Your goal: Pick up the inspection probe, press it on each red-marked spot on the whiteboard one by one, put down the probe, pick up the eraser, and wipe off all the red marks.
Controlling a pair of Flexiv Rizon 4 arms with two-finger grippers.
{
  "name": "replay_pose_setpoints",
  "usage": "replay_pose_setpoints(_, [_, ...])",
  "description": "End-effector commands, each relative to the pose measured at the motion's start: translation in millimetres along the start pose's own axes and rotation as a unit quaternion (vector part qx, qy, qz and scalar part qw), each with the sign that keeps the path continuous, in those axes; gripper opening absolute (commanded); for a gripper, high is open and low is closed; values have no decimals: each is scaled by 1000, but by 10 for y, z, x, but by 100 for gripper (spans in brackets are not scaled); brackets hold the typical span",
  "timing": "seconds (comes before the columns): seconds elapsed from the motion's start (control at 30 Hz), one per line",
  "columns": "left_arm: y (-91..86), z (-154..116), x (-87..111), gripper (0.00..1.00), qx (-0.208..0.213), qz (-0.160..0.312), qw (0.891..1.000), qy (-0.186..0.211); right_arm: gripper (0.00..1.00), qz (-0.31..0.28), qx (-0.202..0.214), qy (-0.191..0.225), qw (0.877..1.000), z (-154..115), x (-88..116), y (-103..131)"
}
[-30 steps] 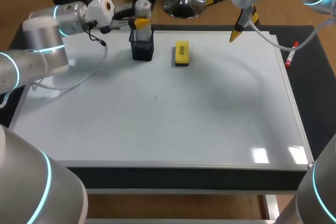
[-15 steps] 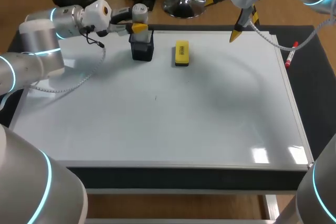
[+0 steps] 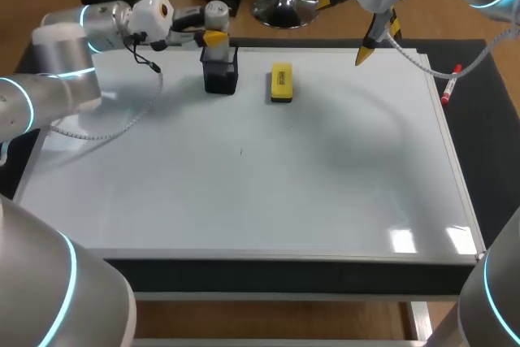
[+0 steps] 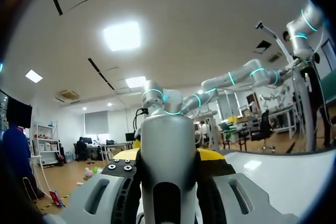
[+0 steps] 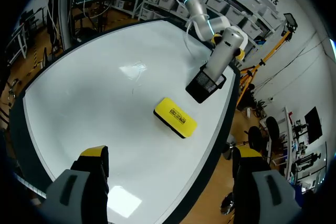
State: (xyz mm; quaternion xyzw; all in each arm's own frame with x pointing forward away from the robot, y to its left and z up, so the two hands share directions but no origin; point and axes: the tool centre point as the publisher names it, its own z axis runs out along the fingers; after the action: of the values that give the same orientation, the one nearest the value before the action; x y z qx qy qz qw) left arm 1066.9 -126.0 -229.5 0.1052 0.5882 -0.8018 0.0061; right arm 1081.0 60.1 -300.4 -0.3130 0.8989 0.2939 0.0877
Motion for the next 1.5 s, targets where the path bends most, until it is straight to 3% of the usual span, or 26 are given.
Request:
replay_pose_setpoints(0.03, [100,-22,-80,0,15,-4,1000,19,100,-1,1,2,1000,-13,-3,0])
replay_pose_setpoints(0.77, [221,-11,-66,0,14,-22,1000,12,100,-1,1,2,1000,-13,-3,0])
replay_pose_setpoints(0.8, [221,-10,-66,9,13,-23,1000,11,100,-1,1,2,1000,-13,-3,0])
replay_pose_setpoints(0.83, [220,-6,-65,32,12,-23,1000,11,100,-1,1,2,1000,-13,-3,0])
replay_pose_setpoints(0.9, [213,11,-57,42,10,-23,1000,10,100,-1,1,2,1000,-13,-3,0])
replay_pose_setpoints(0.93, [208,21,-53,58,9,-23,1000,11,100,-1,1,2,1000,-13,-3,0])
replay_pose_setpoints(0.97, [203,31,-49,90,7,-23,1000,11,100,-1,1,2,1000,-13,-3,0])
replay_pose_setpoints(1.0, [198,37,-45,100,6,-23,1000,11,100,-1,1,2,1000,-13,-3,0])
replay_pose_setpoints(1.2, [160,45,-20,100,-6,-23,1000,7,100,-1,1,2,1000,-13,-3,0])
replay_pose_setpoints(1.5, [115,56,23,100,-64,-33,997,-11,100,-1,1,2,1000,-13,-3,0])
